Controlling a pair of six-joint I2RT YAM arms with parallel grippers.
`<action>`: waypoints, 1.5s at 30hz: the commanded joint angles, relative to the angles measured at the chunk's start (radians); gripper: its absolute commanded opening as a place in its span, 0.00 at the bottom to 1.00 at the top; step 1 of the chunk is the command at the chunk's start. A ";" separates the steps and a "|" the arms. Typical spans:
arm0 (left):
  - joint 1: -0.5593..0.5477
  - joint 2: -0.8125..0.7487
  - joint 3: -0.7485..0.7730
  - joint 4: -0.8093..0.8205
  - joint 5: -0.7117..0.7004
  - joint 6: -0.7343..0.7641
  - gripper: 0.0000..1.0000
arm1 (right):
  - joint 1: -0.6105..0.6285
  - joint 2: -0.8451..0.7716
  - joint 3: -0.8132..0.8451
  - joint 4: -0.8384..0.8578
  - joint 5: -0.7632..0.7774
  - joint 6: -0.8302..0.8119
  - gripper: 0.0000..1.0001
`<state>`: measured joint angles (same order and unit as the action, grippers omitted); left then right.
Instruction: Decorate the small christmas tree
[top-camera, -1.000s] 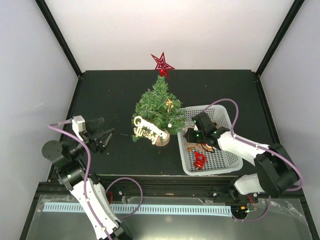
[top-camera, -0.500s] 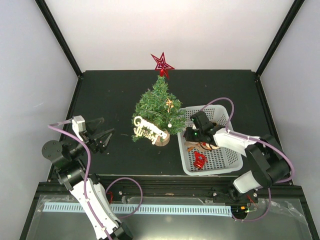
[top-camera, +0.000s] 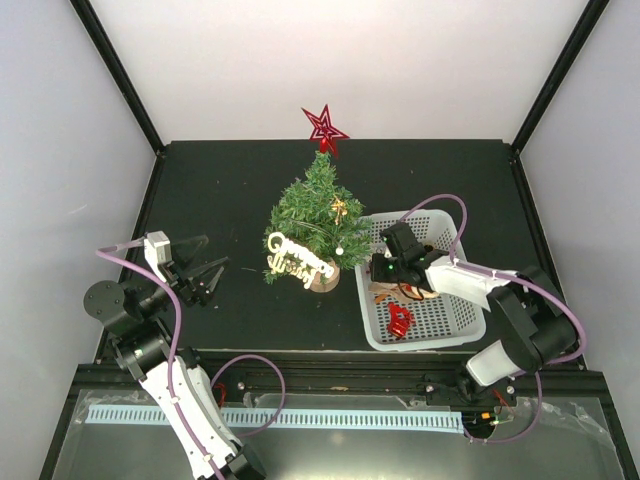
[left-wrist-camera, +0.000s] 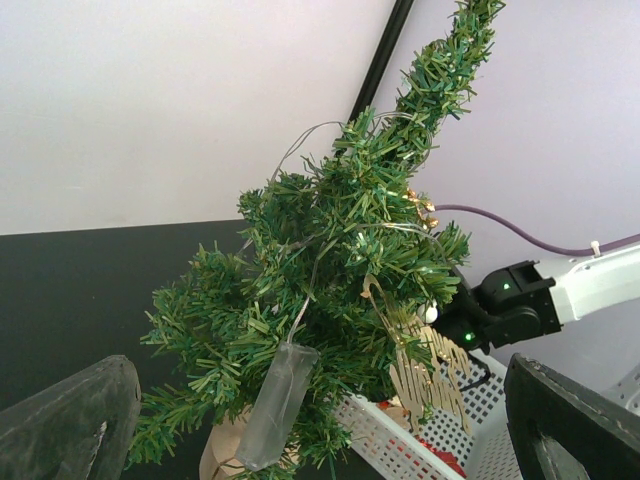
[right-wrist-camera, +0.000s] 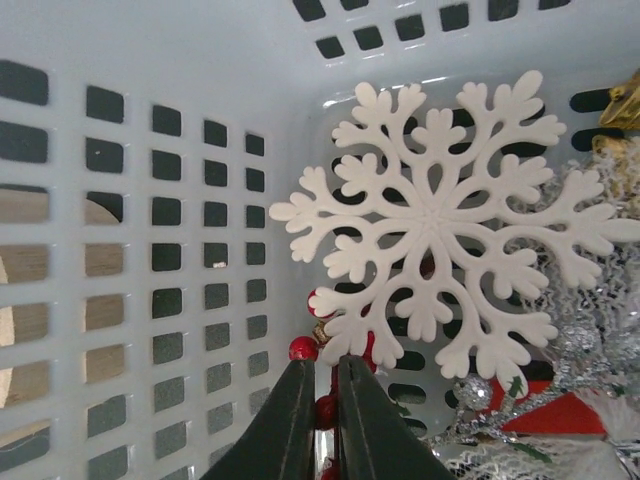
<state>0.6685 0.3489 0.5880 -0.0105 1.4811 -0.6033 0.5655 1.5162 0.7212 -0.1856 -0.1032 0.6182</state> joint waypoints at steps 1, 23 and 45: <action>0.009 -0.008 -0.002 0.005 0.002 0.008 0.99 | -0.007 -0.039 -0.011 0.007 0.045 -0.012 0.07; 0.007 -0.004 -0.002 0.002 0.009 0.009 0.99 | -0.009 -0.398 -0.014 -0.221 -0.008 -0.040 0.04; 0.010 -0.025 -0.004 0.004 -0.002 0.008 0.99 | 0.099 -0.723 0.429 -0.531 -0.013 -0.083 0.04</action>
<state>0.6685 0.3458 0.5880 -0.0105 1.4811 -0.6033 0.5976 0.7639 1.0592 -0.6895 -0.1074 0.5507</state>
